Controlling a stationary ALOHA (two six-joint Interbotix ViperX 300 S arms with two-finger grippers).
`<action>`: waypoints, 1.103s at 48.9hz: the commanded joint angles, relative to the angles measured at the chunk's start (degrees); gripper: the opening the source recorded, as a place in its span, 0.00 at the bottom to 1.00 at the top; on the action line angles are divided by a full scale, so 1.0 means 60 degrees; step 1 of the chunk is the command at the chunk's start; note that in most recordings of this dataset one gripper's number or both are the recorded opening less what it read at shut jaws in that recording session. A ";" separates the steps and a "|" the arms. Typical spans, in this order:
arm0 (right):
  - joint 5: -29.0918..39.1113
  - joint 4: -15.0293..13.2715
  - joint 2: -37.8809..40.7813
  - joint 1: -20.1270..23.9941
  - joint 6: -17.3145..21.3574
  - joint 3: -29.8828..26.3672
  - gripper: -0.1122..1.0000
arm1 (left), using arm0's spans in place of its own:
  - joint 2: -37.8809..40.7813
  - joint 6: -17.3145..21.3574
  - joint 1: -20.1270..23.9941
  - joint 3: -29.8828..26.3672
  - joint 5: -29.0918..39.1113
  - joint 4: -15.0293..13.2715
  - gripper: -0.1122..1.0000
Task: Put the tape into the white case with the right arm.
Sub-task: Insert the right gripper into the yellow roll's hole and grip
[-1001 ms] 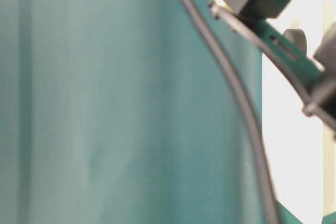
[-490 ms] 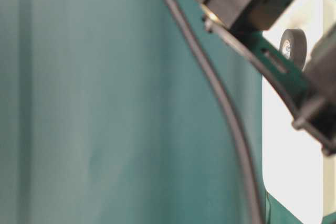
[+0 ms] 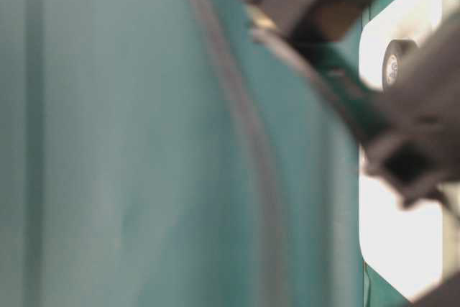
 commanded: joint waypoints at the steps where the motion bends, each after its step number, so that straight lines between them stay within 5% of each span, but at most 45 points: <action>1: 0.0205 -0.0015 -0.0791 0.0044 0.0000 -0.0205 0.12 | 0.0073 0.0000 0.0000 -0.0132 -0.0044 -0.0015 0.10; 29: 0.1436 -0.0073 -0.1084 -0.0190 -0.0015 -0.0190 0.12 | 0.0059 0.0000 0.0000 -0.0117 -0.0029 -0.0015 0.10; 54: 0.1875 -0.0117 -0.1538 -0.1816 -0.0015 -0.0146 0.12 | 0.0059 0.0000 0.0000 -0.0117 -0.0029 0.0000 0.10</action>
